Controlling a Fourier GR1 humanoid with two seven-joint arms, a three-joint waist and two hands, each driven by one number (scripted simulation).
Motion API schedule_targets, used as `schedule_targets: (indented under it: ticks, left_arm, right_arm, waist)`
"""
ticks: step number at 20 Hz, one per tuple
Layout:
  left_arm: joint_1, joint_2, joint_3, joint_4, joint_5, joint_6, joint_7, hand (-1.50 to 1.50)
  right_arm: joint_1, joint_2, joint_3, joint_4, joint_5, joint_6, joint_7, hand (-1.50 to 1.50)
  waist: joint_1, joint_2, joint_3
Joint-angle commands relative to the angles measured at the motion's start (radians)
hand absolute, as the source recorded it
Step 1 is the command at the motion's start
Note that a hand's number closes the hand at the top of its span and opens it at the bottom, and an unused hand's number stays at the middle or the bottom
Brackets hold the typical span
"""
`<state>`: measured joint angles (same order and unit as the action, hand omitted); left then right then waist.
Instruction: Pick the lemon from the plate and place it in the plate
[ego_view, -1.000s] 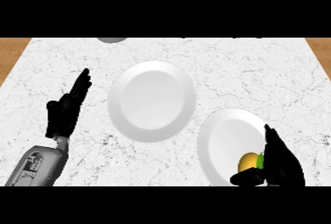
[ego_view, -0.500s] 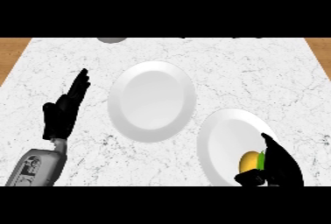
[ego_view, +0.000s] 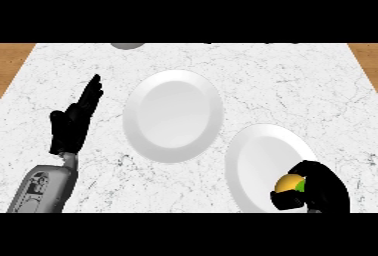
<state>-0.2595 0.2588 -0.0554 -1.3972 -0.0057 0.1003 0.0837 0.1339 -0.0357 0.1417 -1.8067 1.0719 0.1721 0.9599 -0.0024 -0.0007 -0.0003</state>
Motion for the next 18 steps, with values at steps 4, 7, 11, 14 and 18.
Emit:
schedule_targets:
  ticks: [4,7,11,14,18]
  left_arm:
    - [-0.006,-0.02,-0.022,0.013,-0.02,-0.004,-0.016,0.0]
    - [-0.019,-0.021,-0.028,-0.034,-0.011,-0.012,0.009,0.0]
    - [0.001,-0.037,-0.02,0.022,-0.029,0.011,-0.03,0.0]
    - [-0.005,-0.029,-0.017,-0.013,-0.009,-0.01,0.003,0.0]
    - [-0.058,0.007,0.02,-0.017,0.003,-0.024,0.062,0.0]
  right_arm:
    - [-0.142,-0.211,0.019,0.147,-0.108,0.12,-0.364,1.5]
    - [-0.22,-0.339,0.014,0.173,-0.17,0.181,-0.581,1.5]
    - [-0.324,-0.414,-0.075,0.281,-0.213,0.053,-0.83,1.5]
    - [-0.406,-0.361,-0.108,0.26,-0.227,-0.076,-0.889,1.5]
    - [-0.467,-0.348,-0.15,0.248,-0.304,-0.123,-1.011,1.5]
  waist:
    - [0.032,0.009,0.002]
    - [0.051,0.006,0.004]
    - [0.021,0.007,0.002]
    - [0.025,0.003,0.003]
    - [0.011,0.002,0.002]
